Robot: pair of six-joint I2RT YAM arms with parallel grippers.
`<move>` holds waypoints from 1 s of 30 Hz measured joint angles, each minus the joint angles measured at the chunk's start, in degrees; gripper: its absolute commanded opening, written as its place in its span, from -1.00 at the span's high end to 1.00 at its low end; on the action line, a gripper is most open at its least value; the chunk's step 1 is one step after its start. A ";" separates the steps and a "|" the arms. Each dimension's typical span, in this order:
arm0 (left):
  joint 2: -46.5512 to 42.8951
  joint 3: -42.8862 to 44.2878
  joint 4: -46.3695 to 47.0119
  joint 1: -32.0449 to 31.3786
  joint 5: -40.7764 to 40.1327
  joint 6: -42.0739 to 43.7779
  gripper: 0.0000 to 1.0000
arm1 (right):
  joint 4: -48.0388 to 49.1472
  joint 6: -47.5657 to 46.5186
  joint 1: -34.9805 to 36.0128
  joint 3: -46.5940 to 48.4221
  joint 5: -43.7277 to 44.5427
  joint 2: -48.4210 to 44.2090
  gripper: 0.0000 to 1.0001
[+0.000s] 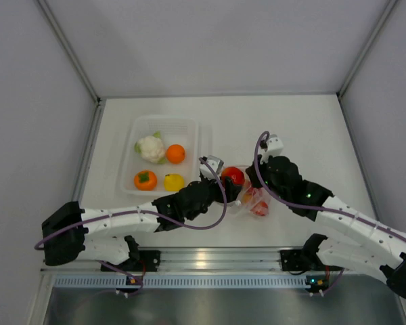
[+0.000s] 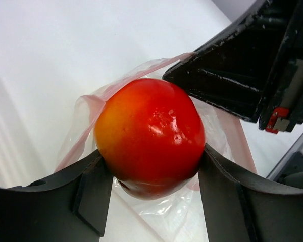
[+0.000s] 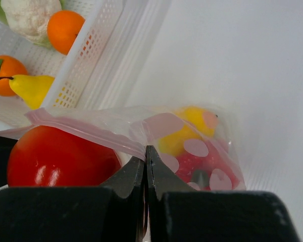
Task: Open the zip-top bag and remove the fake food
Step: Pick up the fake fruit from the bin.
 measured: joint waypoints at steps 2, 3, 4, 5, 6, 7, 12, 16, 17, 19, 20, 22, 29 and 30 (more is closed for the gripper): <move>0.00 0.24 0.07 -0.04 -0.20 -3.06 1.00 | 0.98 0.31 0.02 -0.87 0.33 -1.09 1.00; -0.02 0.26 0.07 -0.04 -0.17 -4.57 1.00 | 1.68 0.57 0.02 -1.44 0.48 -1.40 1.00; -0.09 0.26 0.00 -0.04 -0.15 -6.08 1.00 | 2.69 0.87 0.02 -2.27 0.52 -1.66 1.00; -0.13 0.28 -0.09 -0.04 0.09 -7.82 1.00 | 3.45 1.25 0.07 -3.17 0.52 -1.86 1.00; -0.15 0.28 -0.20 -0.02 0.48 -9.22 1.00 | 4.24 1.70 0.20 -4.07 0.55 -2.01 1.00; -0.15 0.28 -0.26 0.02 0.81 -9.92 1.00 | 5.18 2.16 0.28 -5.01 0.59 -2.19 1.00; -0.13 1.05 -0.59 0.61 3.76 -10.60 1.00 | 9.07 4.20 0.42 -8.70 0.83 -3.91 1.00; -0.63 1.42 -0.15 0.61 3.13 -8.26 1.00 | 10.88 5.40 0.44 -9.31 1.18 -4.37 1.00; -0.92 1.46 -0.15 0.52 2.64 -7.21 1.00 | 11.56 5.62 0.52 -9.62 1.05 -4.66 1.00; -1.33 1.46 -0.11 0.22 1.81 -5.20 1.00 | 12.15 5.97 0.61 -10.05 0.63 -5.55 1.00; -1.38 1.49 0.15 -0.07 1.14 -4.04 1.00 | 12.24 5.97 0.61 -10.08 0.28 -5.97 1.00; -1.38 1.57 0.50 -0.46 -0.28 -1.90 1.00 | 12.09 5.90 0.61 -10.08 -0.39 -7.13 1.00; 3.41 6.45 1.09 -1.55 -7.82 3.04 1.00 | 9.27 3.41 0.22 -10.08 -3.69 -11.98 1.00; 4.46 7.58 1.11 -1.92 -9.09 3.41 1.00 | 8.66 3.21 0.13 -10.08 -3.80 -12.55 1.00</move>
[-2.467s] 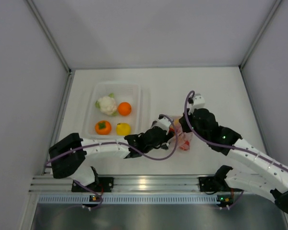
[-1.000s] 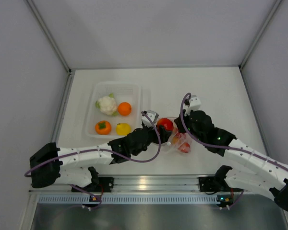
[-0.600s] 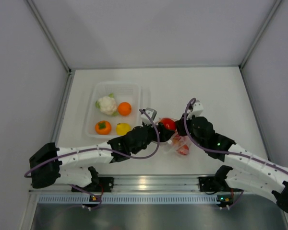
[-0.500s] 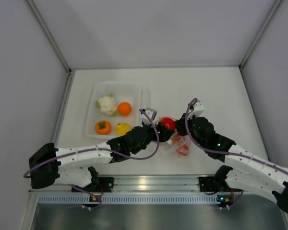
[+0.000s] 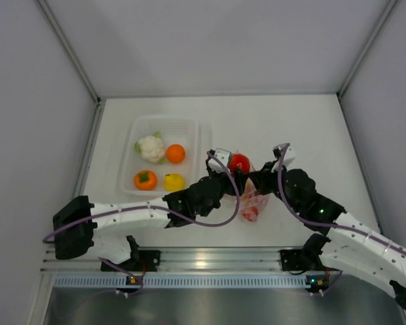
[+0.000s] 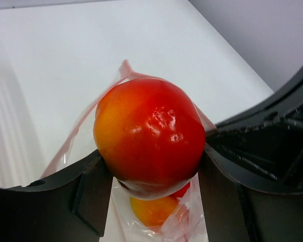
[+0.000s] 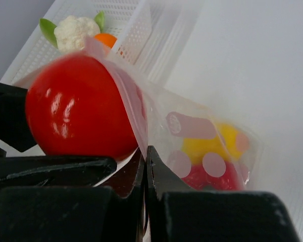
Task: Open the zip-top bag and remove the fake food
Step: Pick up the fake fruit from the bin, then place the fake fruit in the bin.
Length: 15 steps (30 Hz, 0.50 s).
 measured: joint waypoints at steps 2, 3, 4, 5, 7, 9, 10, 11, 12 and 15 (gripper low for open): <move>2.01 2.29 0.07 -0.57 -2.97 0.00 1.00 | -1.29 -0.28 -0.26 -0.07 -0.37 -0.81 1.00; 2.58 3.17 0.13 -0.59 -4.52 -0.20 1.00 | -1.44 -0.28 -0.26 -0.52 -0.52 -1.14 1.00; 3.06 4.00 0.26 -0.59 -5.88 -0.59 1.00 | -1.42 -0.26 -0.26 -1.14 -0.55 -1.33 1.00; 3.43 4.70 0.33 -0.59 -6.95 -1.33 1.00 | -1.31 -0.22 -0.26 -1.81 -0.48 -1.42 1.00; 3.85 5.38 0.39 -0.68 -8.31 -3.10 1.00 | -1.16 0.02 -0.26 -2.95 -0.07 -1.29 1.00; 3.85 5.64 0.61 -0.63 -8.83 -5.33 1.00 | -1.40 0.44 -0.26 -4.11 1.18 -0.98 1.00; 3.85 5.79 0.96 -0.55 -8.63 -6.56 1.00 | -1.55 0.74 -0.26 -4.61 2.12 -0.61 1.00; 3.80 5.92 1.25 -0.52 -8.22 -7.63 1.00 | -1.70 0.87 -0.26 -4.90 3.04 -0.09 1.00; 3.56 5.92 1.36 -0.48 -7.34 -9.18 1.00 | -1.86 1.25 -0.28 -5.07 4.00 0.63 1.00; 2.19 5.92 0.57 -0.33 -4.35 -13.05 1.00 | -2.25 1.75 -0.28 -5.09 7.06 3.37 1.00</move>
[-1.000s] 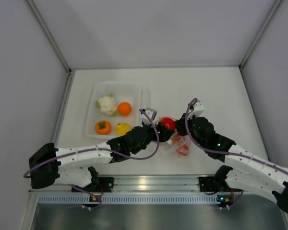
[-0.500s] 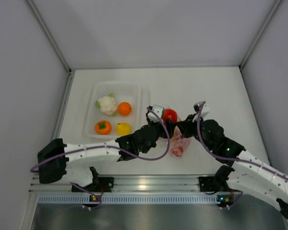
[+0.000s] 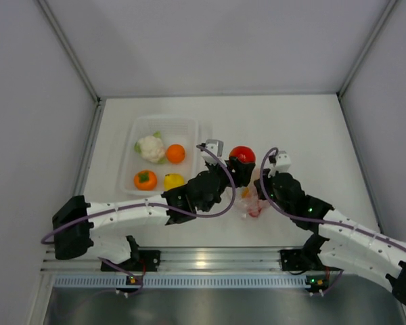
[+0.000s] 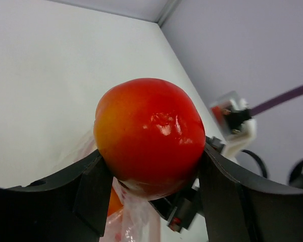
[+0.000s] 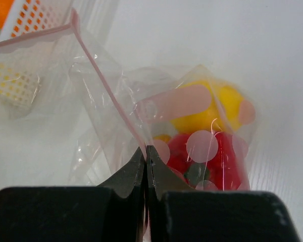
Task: Open the zip-top bag and remove the fake food
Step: Place the fake fruit in the bin.
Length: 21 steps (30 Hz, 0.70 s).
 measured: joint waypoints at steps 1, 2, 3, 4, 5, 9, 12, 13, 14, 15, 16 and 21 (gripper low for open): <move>-0.72 0.00 -0.44 0.00 1.36 -1.33 1.00 | 0.00 0.09 -0.02 0.02 0.83 1.38 1.00; -1.57 0.00 -1.16 0.15 2.93 -2.67 1.00 | 0.00 0.09 -0.07 0.11 1.49 2.82 1.00; -2.43 0.00 -1.88 0.39 4.66 -3.87 1.00 | -0.02 0.13 -0.11 0.26 1.99 4.33 1.00; -3.37 0.07 -2.89 0.76 6.54 -5.01 1.00 | -0.09 0.17 -0.24 0.44 2.45 5.92 1.00; -4.22 0.13 -4.13 1.29 7.93 -5.75 1.00 | -0.22 0.37 -0.50 0.81 2.64 7.56 1.00; -6.01 3.04 -13.66 4.11 8.61 -6.84 1.00 | -0.68 1.27 -1.73 1.36 3.15 9.73 1.00; -6.21 5.66 -21.75 7.06 6.29 -7.65 1.00 | -0.76 1.66 -2.27 1.36 3.65 8.00 1.00; -6.56 5.75 -23.74 8.66 6.58 -7.91 1.00 | -0.87 1.66 -2.36 1.38 3.80 7.17 1.00; -6.93 5.66 -25.68 10.80 7.32 -8.13 1.00 | -1.22 1.66 -2.40 1.53 4.00 6.12 1.00; -7.50 5.22 -27.65 13.92 8.24 -8.37 1.00 | -1.66 1.62 -2.51 1.79 4.17 5.11 1.00; -7.89 4.81 -29.00 17.14 9.49 -8.55 1.00 | -2.21 1.62 -2.54 2.16 4.31 4.24 1.00; -6.56 4.68 -33.70 31.56 13.70 -7.21 1.00 | -3.96 1.03 -2.64 3.15 4.57 -0.92 1.00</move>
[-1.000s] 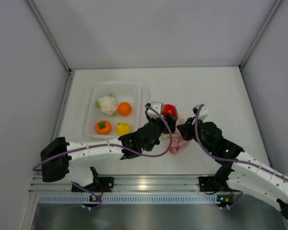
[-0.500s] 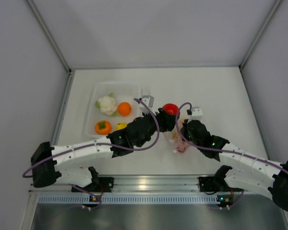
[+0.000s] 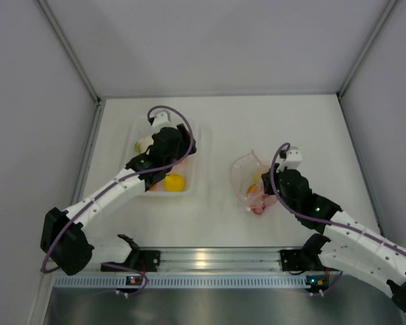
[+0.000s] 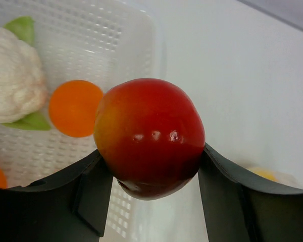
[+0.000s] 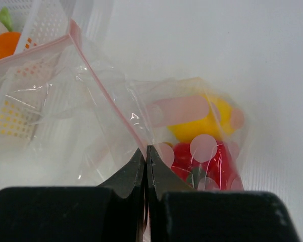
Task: Open the zip-top bag and remove the fake food
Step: Place the fake fruit in the bin.
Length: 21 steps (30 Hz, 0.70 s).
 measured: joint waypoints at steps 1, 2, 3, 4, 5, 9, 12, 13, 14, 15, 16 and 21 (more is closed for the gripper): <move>1.73 0.68 -0.90 1.99 0.11 0.92 1.00 | -0.44 -0.04 0.00 0.02 0.22 -1.25 1.00; 3.61 1.38 -1.53 3.43 0.09 1.62 1.00 | -0.72 -0.04 0.00 0.04 0.46 -2.40 1.00; 6.03 2.25 -2.19 4.85 0.09 2.54 1.00 | -1.20 -0.07 0.00 0.20 0.55 -3.23 1.00; 8.20 3.17 -2.75 6.01 0.13 3.21 1.00 | -1.55 -0.11 0.00 0.37 0.59 -3.98 1.00; 10.93 4.31 -3.06 7.37 0.28 4.15 1.00 | -1.95 -0.15 0.00 0.59 0.57 -4.44 1.00; 19.65 7.67 -3.34 10.86 0.02 6.16 0.89 | -3.48 -0.70 0.00 1.70 0.50 -4.79 1.00; 21.40 10.43 -2.58 12.48 0.07 6.84 0.13 | -4.42 -1.25 0.00 1.92 0.46 -4.83 1.00; 21.51 10.78 -2.82 12.66 0.15 6.99 -0.14 | -4.68 -1.42 0.00 1.95 0.46 -4.85 1.00; 21.62 10.93 -3.04 12.70 0.37 7.04 -0.41 | -4.79 -1.60 0.00 1.97 0.46 -4.85 1.00; 21.70 10.99 -3.34 12.68 0.59 7.19 -0.72 | -4.98 -1.77 0.00 2.05 0.46 -4.87 1.00; 21.73 10.99 -3.63 12.68 0.70 7.48 -0.96 | -5.20 -2.05 0.00 2.16 0.48 -4.90 1.00; 21.53 10.97 -4.66 12.52 0.68 7.02 -0.96 | -5.92 -2.67 0.00 2.19 0.48 -4.96 1.00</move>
